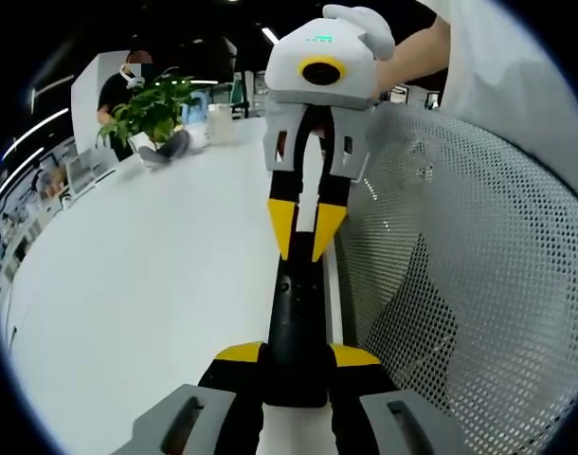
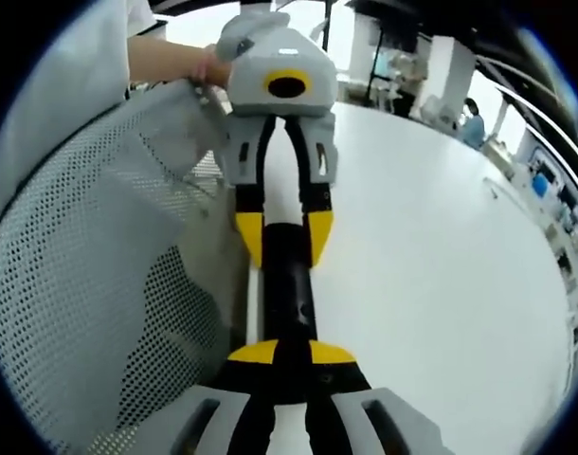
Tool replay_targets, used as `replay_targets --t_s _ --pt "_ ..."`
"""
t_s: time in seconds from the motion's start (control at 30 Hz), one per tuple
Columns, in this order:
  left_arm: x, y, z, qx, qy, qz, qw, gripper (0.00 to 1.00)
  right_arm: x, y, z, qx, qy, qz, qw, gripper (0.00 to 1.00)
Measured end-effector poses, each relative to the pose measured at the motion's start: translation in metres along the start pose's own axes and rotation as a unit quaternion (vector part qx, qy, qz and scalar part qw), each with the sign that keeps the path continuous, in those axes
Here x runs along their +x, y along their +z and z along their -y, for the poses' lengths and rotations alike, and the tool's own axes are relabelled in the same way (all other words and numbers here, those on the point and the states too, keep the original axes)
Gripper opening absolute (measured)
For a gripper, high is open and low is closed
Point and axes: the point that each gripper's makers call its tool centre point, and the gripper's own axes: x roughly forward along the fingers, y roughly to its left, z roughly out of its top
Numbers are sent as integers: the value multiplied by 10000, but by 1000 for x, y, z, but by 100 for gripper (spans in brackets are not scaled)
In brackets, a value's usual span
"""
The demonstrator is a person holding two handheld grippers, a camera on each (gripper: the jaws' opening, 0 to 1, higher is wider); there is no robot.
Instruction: Press the specified remote control buttons in sequence, fully releasing each button before pressing the next.
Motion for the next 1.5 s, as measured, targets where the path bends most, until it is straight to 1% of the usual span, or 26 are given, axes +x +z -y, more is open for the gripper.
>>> replay_targets --t_s 0.03,0.1,0.17,0.2,0.23,0.27,0.3,0.33,0.37,0.4,0.43,0.5,0.53,0.57,0.6,0.67,0.7,0.77,0.83,1.0,1.03,1.2,1.3,1.5 --pt "0 0 0 2 0 1 10000 25 0 0 -1 -48 24 -52 10000 7" --pt "0 0 0 4 -2 -2 10000 25 1 0 -1 -226 69 -296 9993 7" --pt "0 0 0 6 -3 -3 10000 25 1 -1 -1 -149 133 -606 9980 7" --pt "0 0 0 6 -3 -4 10000 25 1 -1 0 -206 164 -715 9971 7" --pt "0 0 0 6 -4 -5 10000 25 2 -1 0 -176 197 -879 9958 7" --pt "0 0 0 7 -3 -6 10000 25 2 -2 0 -120 203 -991 9948 7" --pt "0 0 0 7 -3 -6 10000 25 3 -1 0 -186 220 -1097 9935 7" --pt "0 0 0 8 -4 -6 10000 25 3 -2 0 -126 201 -1203 9924 7" --pt "0 0 0 7 -3 -6 10000 25 4 -2 0 -325 223 -1328 9904 7" --pt "0 0 0 8 -3 -5 10000 25 4 -2 0 -395 221 -1375 9895 7" --pt "0 0 0 8 -3 -7 10000 25 6 -1 0 -263 175 -1409 9895 7" --pt "0 0 0 9 -4 -7 10000 25 5 -2 0 -280 187 -1405 9895 7" --pt "0 0 -1 9 -5 -5 10000 25 4 -3 1 -210 199 -1377 9901 7" --pt "0 0 0 10 -5 -4 10000 25 4 -3 1 58 192 -1267 9917 7" --pt "0 0 0 9 -5 -3 10000 25 3 -3 2 169 149 -1172 9929 6" --pt "0 0 0 8 -6 -3 10000 25 2 -3 2 104 100 -916 9957 7" --pt "0 0 0 9 -6 -1 10000 25 2 -2 2 56 32 -710 9975 7" --pt "0 0 0 6 -4 0 10000 25 0 -2 1 148 -79 -463 9988 7" --pt "0 0 0 3 -2 4 10000 25 0 -3 0 202 -150 -345 9991 7" --pt "0 0 0 9 2 1 10000 25 0 -2 0 228 -269 -240 9991 7" --pt "0 0 0 9 2 1 10000 25 0 -2 0 142 -276 -176 9994 6" --pt "1 0 -1 15 4 -3 10000 25 -1 -2 2 228 -181 18 9996 7" --pt "1 0 -1 10 5 -6 10000 25 0 0 1 83 -116 -35 9999 7" --pt "1 0 -1 -5 10 -1 10000 25 2 2 2 -7 7 -208 9998 6"
